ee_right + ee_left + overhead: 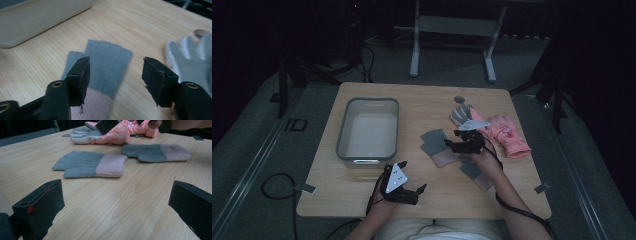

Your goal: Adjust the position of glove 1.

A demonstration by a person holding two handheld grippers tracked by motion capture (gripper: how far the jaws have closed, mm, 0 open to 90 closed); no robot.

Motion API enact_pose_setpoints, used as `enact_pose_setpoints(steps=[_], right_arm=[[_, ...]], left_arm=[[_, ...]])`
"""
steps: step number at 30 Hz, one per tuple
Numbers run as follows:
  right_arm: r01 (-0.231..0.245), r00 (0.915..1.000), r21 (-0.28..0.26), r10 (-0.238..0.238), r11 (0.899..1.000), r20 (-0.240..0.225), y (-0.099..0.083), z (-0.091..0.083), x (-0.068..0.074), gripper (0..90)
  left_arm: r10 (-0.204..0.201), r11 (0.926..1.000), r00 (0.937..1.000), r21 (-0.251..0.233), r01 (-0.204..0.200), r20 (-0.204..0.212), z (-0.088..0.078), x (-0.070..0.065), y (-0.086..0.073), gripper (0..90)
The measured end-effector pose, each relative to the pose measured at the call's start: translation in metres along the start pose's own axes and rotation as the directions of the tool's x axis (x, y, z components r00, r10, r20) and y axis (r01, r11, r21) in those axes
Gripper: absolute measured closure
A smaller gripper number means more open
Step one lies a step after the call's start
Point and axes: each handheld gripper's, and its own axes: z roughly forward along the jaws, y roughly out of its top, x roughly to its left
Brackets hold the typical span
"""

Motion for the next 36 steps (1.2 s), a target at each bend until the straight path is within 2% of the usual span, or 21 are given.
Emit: enact_pose_setpoints(steps=[5,6,11,19,22,25,29,30,32,34,35,36], right_arm=[[0.014,0.9996,0.036,-0.013,0.999,-0.025,0.001,0.017,0.003,42.8],[0.023,0.9992,0.065,-0.02,0.998,-0.035,0.001,0.026,0.004,43.7],[0.026,0.9985,0.118,-0.02,0.993,-0.051,-0.001,0.042,0.004,47.4],[0.039,0.9967,0.173,-0.026,0.984,-0.077,-0.004,0.06,0.003,55.0],[0.035,0.9957,0.179,-0.019,0.983,-0.09,-0.005,0.063,0.001,59.3],[0.021,0.996,0.178,-0.005,0.984,-0.089,-0.006,0.063,0.001,63.1],[-0.008,0.9972,0.169,0.021,0.986,-0.072,-0.006,0.063,0.006,76.8],[-0.008,0.9972,0.169,0.021,0.986,-0.072,-0.006,0.063,0.006,76.8],[-0.052,0.997,0.171,0.061,0.984,-0.047,-0.003,0.063,0.011,83.5],[-0.088,0.9952,0.156,0.093,0.984,-0.03,0.002,0.061,0.015,84.1],[-0.088,0.9952,0.156,0.093,0.984,-0.03,0.002,0.061,0.015,84.1],[-0.122,0.9922,0.128,0.124,0.984,-0.012,0.009,0.056,0.019,84.1]], left_arm=[[0.0,1.0,1.0,-0.002,0.0,0.001,0.0,0.0,0.0,0.0],[0.0,1.0,1.0,-0.002,0.0,0.002,0.0,0.0,0.0,0.0],[-0.006,1.0,1.0,-0.002,0.006,0.006,0.0,0.0,0.0,0.0],[-0.008,1.0,0.9999,-0.003,0.008,0.007,0.0,0.0,0.0,0.0],[-0.002,1.0,1.0,-0.009,0.002,0.0,-0.001,0.0,0.0,0.0],[0.006,0.9999,1.0,-0.01,-0.006,-0.005,-0.001,-0.002,0.0,0.0],[0.007,0.9999,0.9999,-0.011,-0.007,-0.01,-0.001,-0.002,-0.001,0.0],[0.006,0.9999,0.9999,-0.01,-0.006,-0.009,-0.001,-0.002,-0.001,0.0],[0.005,1.0,1.0,-0.007,-0.005,-0.008,-0.001,-0.002,0.0,0.0],[0.002,1.0,1.0,-0.006,-0.002,-0.008,-0.001,-0.001,0.0,0.0],[0.002,1.0,1.0,-0.006,-0.002,-0.008,-0.001,-0.001,0.0,0.0],[0.001,1.0,1.0,-0.008,-0.001,-0.007,-0.001,-0.001,0.0,0.0]])
